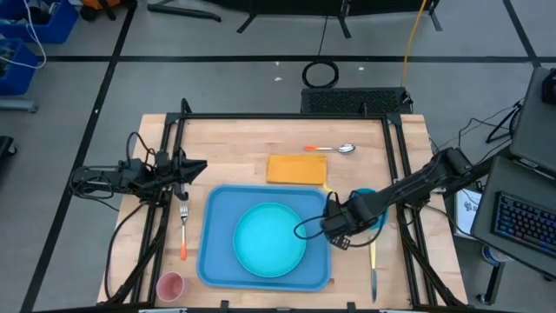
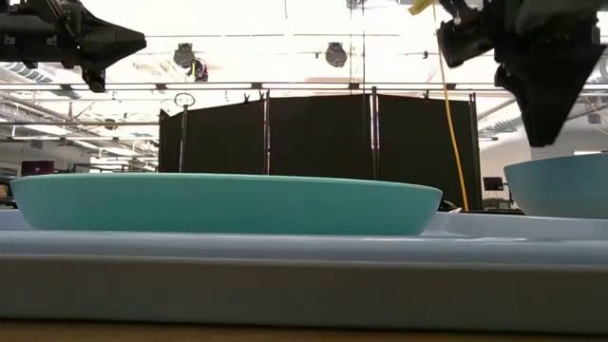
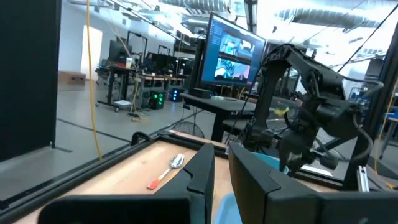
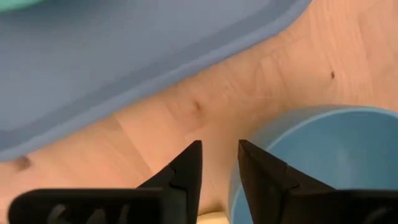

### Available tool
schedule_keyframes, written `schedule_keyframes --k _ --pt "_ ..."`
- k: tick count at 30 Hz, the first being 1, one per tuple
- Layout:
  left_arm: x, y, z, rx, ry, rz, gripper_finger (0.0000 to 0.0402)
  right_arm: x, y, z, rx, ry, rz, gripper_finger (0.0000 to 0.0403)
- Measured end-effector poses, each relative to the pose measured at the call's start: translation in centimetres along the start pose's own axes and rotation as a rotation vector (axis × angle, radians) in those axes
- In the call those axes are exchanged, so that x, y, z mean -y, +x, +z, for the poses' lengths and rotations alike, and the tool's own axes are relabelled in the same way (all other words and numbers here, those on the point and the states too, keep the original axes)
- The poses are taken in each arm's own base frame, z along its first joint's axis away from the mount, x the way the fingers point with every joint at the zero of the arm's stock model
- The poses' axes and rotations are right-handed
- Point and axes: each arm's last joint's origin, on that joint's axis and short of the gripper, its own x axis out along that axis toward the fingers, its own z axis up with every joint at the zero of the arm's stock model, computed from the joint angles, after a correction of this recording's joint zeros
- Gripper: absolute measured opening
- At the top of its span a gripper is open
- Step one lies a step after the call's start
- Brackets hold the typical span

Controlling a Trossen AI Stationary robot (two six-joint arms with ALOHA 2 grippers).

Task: Set up tray
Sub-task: Put the blue bowl on the blue plate

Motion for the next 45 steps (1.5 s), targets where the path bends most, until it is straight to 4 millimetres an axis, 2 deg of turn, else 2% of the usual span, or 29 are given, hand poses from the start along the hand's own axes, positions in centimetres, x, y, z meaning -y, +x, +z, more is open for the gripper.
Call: schedule_keyframes --k 6,12,16,19,21,28,36,41,45 --pt "0.0 0.0 0.0 -0.001 -0.002 0.0 0.0051 0.8 -0.5 -1.0 -0.016 0.066 -0.046 0.0152" --pt "0.0 0.0 0.0 -0.002 -0.003 0.0 0.0051 1.5 1.8 -1.7 -0.096 0.099 -0.064 0.0196" --pt "0.0 0.0 0.0 -0.002 -0.003 0.0 0.0051 2.0 2.9 -1.8 -0.15 0.104 -0.044 0.0205" --pt "0.0 0.0 0.0 -0.002 -0.004 0.0 0.0051 2.0 3.1 -1.9 -0.153 0.076 -0.048 0.019" --pt "0.0 0.0 0.0 -0.001 -0.004 0.0 0.0051 2.0 3.1 -1.8 -0.148 0.057 -0.041 0.0165" --pt "0.0 0.0 0.0 -0.002 -0.004 0.0 0.0051 1.9 3.1 -1.8 -0.145 -0.077 -0.024 0.0015" --pt "0.0 0.0 0.0 -0.003 -0.004 0.0 0.0051 2.3 3.0 -1.5 -0.087 -0.218 -0.099 0.0005" --pt "0.0 0.0 -0.1 -0.008 -0.002 0.001 0.0051 2.1 1.5 -0.8 0.0 -0.282 -0.159 0.0003" --pt "0.0 0.0 -0.2 -0.022 0.002 0.003 0.0051 1.5 -0.4 0.0 0.12 -0.365 -0.209 0.0003"
